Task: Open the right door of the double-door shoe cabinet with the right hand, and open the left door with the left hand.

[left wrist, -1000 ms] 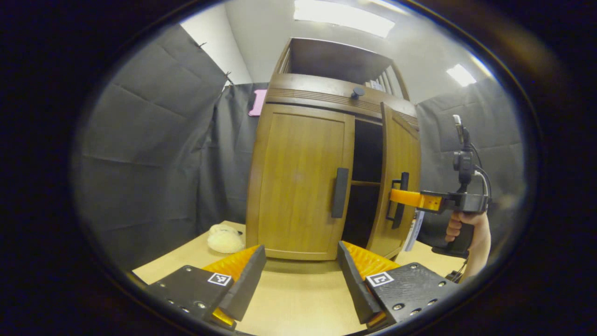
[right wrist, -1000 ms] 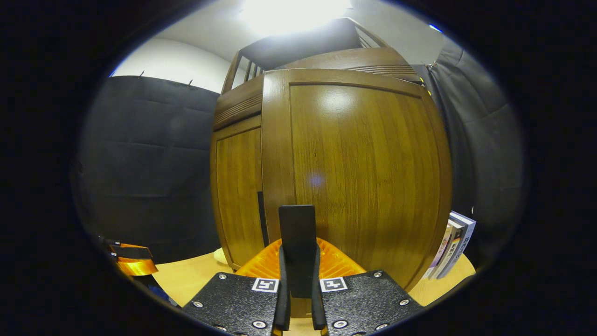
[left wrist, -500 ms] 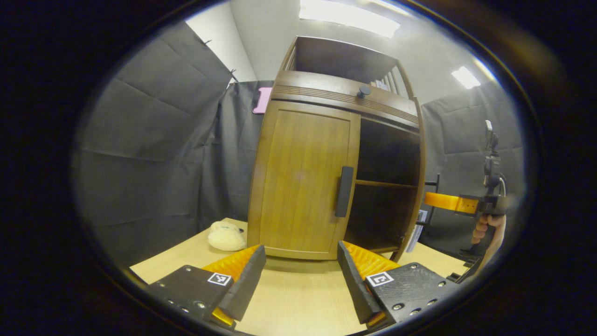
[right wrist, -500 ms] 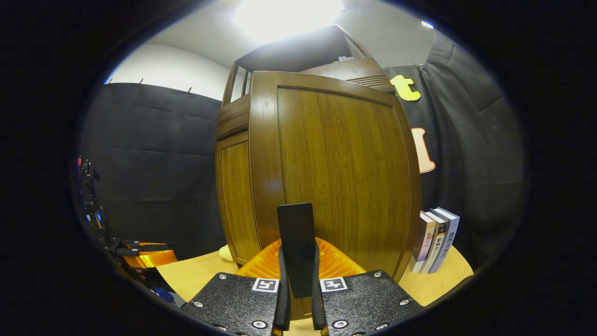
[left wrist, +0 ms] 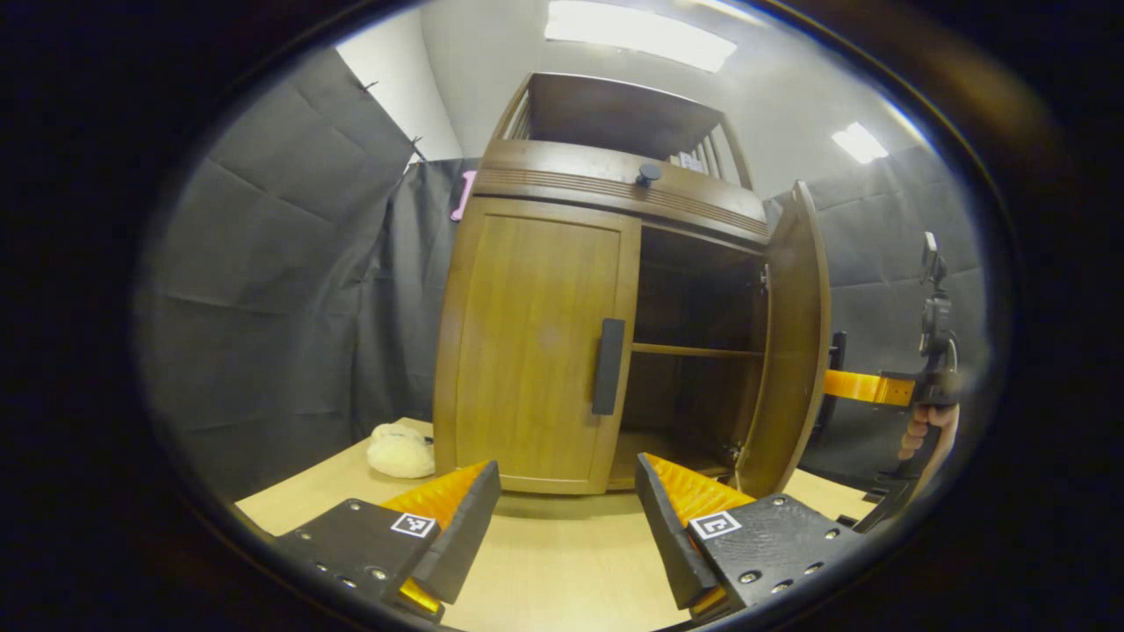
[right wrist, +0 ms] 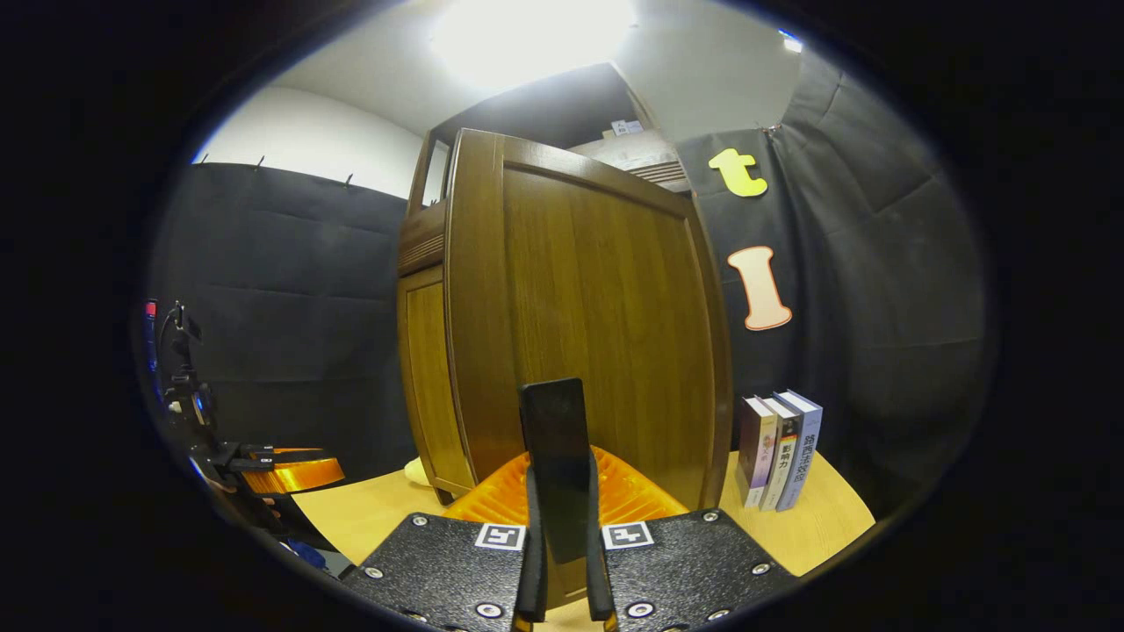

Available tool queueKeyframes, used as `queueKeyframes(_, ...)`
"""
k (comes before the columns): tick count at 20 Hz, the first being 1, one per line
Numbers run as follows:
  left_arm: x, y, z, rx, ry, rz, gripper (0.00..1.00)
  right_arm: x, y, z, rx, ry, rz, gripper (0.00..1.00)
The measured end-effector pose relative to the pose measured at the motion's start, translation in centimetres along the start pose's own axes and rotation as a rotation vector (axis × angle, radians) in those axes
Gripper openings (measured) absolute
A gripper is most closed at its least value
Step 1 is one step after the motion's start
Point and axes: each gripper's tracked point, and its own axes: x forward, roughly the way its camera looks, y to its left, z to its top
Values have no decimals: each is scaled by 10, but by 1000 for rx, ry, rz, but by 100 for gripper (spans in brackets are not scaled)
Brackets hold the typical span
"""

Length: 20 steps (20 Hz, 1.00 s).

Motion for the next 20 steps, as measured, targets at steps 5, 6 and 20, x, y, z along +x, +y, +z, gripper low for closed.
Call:
queueKeyframes(5,24,-14,-14,7,7,-20,89,-21,-26,5,-10,-2,-30,17)
queueKeyframes(6,26,-16,-17,7,8,-22,88,-25,-31,6,-11,-6,-38,17)
queueKeyframes(20,52,-11,-51,-41,44,78,88,-52,-112,13,-98,9,-96,13)
